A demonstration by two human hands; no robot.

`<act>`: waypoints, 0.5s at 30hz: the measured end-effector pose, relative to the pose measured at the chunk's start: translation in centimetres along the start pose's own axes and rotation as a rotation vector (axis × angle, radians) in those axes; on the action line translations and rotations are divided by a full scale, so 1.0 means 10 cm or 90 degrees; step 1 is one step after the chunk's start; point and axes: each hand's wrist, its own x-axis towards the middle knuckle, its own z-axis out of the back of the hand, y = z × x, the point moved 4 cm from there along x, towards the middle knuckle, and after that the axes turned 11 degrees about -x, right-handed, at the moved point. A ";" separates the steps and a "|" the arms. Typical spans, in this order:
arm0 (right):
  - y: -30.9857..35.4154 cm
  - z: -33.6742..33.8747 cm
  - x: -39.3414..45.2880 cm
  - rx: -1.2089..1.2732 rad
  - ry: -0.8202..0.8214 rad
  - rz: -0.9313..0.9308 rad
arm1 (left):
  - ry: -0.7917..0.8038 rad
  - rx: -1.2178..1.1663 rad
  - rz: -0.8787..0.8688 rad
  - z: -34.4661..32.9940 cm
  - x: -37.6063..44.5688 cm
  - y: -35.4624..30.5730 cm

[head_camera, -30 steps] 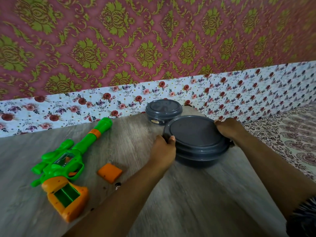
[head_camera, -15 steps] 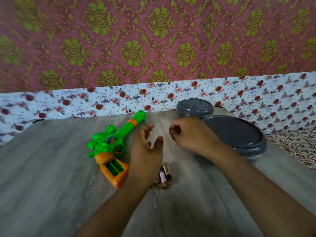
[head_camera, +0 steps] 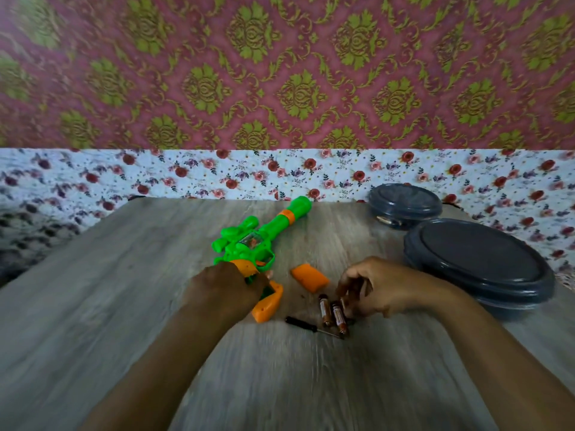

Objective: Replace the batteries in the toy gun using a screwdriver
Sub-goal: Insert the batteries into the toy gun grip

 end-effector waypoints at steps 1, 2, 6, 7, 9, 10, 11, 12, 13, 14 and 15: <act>-0.02 -0.02 -0.02 0.023 0.026 -0.001 | 0.031 0.011 -0.010 -0.03 0.04 0.00; -0.04 -0.04 -0.04 0.041 0.051 -0.002 | 0.054 0.019 -0.016 -0.05 0.09 0.00; -0.10 -0.06 -0.12 0.082 0.076 -0.029 | 0.098 0.057 0.009 -0.15 0.28 0.00; -0.12 -0.07 -0.12 0.076 0.071 -0.038 | 0.115 0.052 0.024 -0.16 0.32 0.01; -0.13 -0.09 -0.11 0.057 0.063 -0.051 | 0.143 0.022 0.052 -0.19 0.39 0.05; -0.14 -0.11 -0.09 0.052 0.059 -0.057 | 0.153 0.005 0.060 -0.20 0.41 0.04; -0.14 -0.12 -0.08 0.050 0.054 -0.063 | 0.159 -0.008 0.066 -0.19 0.42 0.04; -0.14 -0.13 -0.07 0.047 0.047 -0.067 | 0.158 -0.021 0.074 -0.18 0.43 0.03; -0.14 -0.13 -0.06 0.044 0.040 -0.069 | 0.150 -0.032 0.090 -0.16 0.43 0.02; -0.14 -0.13 -0.06 0.043 0.034 -0.069 | 0.142 -0.048 0.112 -0.13 0.41 0.02; -0.14 -0.13 -0.06 0.046 0.029 -0.069 | 0.130 -0.075 0.130 -0.11 0.39 0.03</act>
